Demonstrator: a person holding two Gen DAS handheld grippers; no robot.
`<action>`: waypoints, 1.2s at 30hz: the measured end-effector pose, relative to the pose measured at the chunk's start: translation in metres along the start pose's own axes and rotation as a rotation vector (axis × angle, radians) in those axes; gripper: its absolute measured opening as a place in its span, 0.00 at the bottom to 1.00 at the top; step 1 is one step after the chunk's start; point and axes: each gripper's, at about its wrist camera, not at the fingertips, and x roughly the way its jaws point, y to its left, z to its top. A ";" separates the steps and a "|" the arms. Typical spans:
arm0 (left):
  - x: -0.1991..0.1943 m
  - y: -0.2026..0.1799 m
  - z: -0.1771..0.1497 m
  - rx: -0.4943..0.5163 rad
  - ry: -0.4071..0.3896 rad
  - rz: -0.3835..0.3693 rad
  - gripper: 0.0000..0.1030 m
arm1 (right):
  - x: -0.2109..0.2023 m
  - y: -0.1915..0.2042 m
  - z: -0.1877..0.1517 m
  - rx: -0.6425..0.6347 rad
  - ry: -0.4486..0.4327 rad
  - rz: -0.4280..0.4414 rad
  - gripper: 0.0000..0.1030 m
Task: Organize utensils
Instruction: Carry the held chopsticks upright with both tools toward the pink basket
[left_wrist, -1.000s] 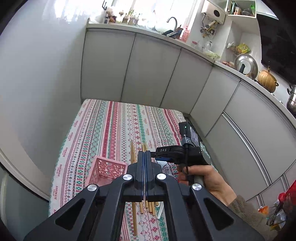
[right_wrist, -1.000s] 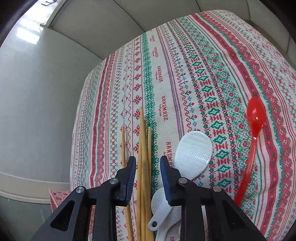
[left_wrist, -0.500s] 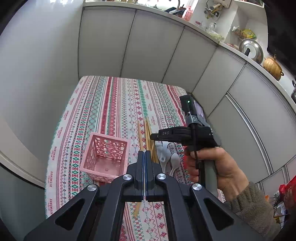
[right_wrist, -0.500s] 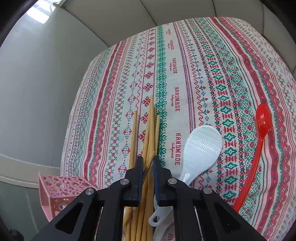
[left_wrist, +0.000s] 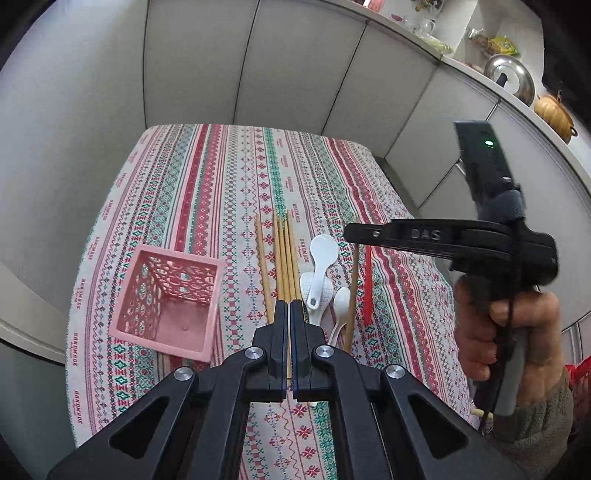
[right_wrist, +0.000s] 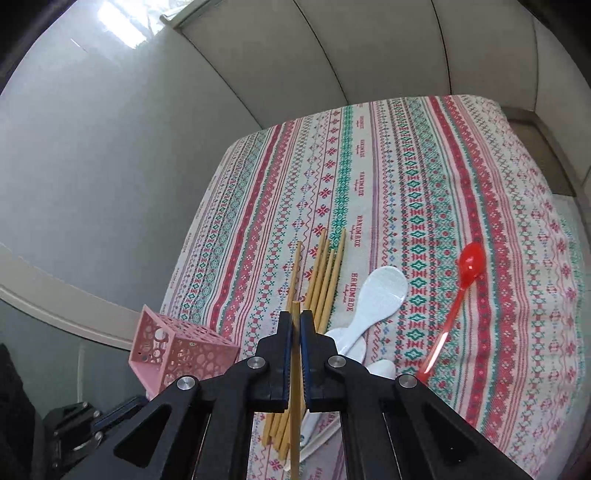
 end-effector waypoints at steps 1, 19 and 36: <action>0.006 -0.003 0.004 -0.014 0.015 0.001 0.01 | -0.008 -0.002 0.001 0.007 -0.019 0.006 0.04; 0.180 -0.002 0.080 -0.201 0.266 0.368 0.02 | -0.108 -0.058 -0.015 0.043 -0.142 -0.003 0.04; 0.198 0.018 0.093 -0.204 0.217 0.306 0.37 | -0.107 -0.061 -0.015 0.052 -0.144 0.044 0.04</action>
